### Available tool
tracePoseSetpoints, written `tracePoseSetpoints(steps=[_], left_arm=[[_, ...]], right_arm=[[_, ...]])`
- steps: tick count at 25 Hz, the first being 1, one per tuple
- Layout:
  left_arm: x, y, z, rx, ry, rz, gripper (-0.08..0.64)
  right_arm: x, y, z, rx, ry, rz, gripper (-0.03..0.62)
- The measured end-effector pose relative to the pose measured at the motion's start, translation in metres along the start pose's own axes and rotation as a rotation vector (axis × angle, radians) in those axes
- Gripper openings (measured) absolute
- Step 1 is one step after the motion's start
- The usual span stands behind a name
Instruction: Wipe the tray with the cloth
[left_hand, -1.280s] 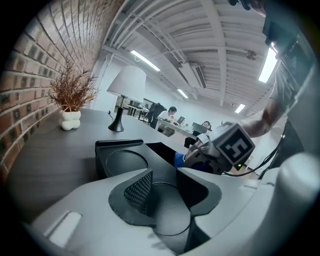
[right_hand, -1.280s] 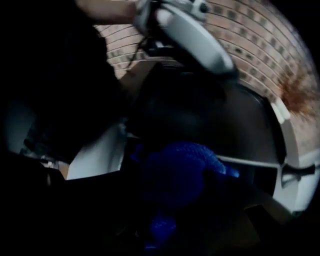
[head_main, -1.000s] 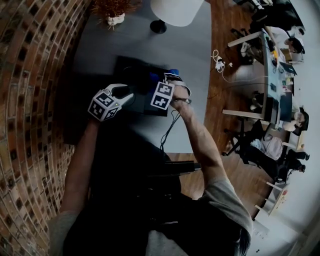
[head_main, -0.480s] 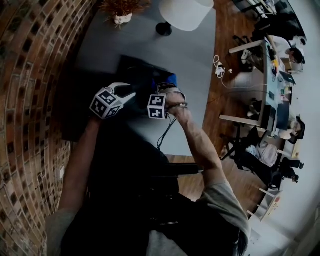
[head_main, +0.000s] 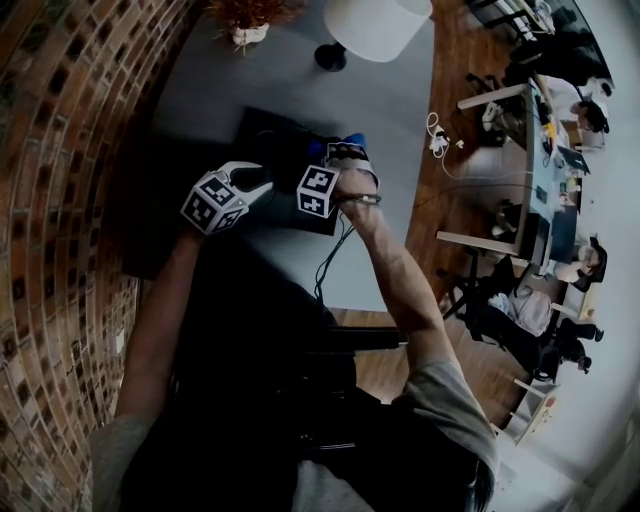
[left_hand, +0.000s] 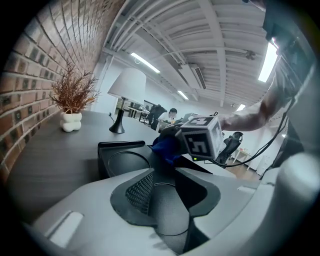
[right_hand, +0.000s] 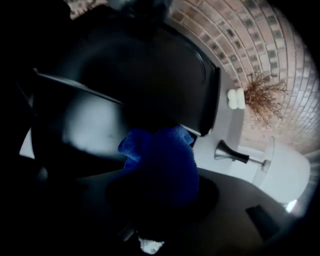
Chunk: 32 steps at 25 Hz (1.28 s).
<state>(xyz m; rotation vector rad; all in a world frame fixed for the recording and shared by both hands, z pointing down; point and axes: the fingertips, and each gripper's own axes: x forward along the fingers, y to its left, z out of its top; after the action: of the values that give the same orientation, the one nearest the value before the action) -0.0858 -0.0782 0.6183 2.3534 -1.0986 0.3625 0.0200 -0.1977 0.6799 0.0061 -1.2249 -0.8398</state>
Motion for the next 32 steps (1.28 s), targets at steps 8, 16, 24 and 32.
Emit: tracePoseSetpoints(steps=[8,16,24,32], left_arm=[[-0.001,-0.001,0.003,-0.012,-0.009,0.002,0.132],[0.001,0.0,-0.001,-0.006,-0.005,0.004,0.132],[-0.001,-0.001,0.003,-0.007,-0.009,0.01,0.132],[-0.002,0.001,0.003,-0.012,-0.018,0.011,0.132]], right_arm=[[0.02,0.032,-0.002,-0.21,0.147,0.024,0.146],[-0.048,0.143,0.031,-0.257,-0.172,0.506,0.149],[0.012,-0.003,-0.009,-0.199,0.136,-0.129,0.153],[0.002,0.068,0.0,-0.438,0.05,0.205,0.144]])
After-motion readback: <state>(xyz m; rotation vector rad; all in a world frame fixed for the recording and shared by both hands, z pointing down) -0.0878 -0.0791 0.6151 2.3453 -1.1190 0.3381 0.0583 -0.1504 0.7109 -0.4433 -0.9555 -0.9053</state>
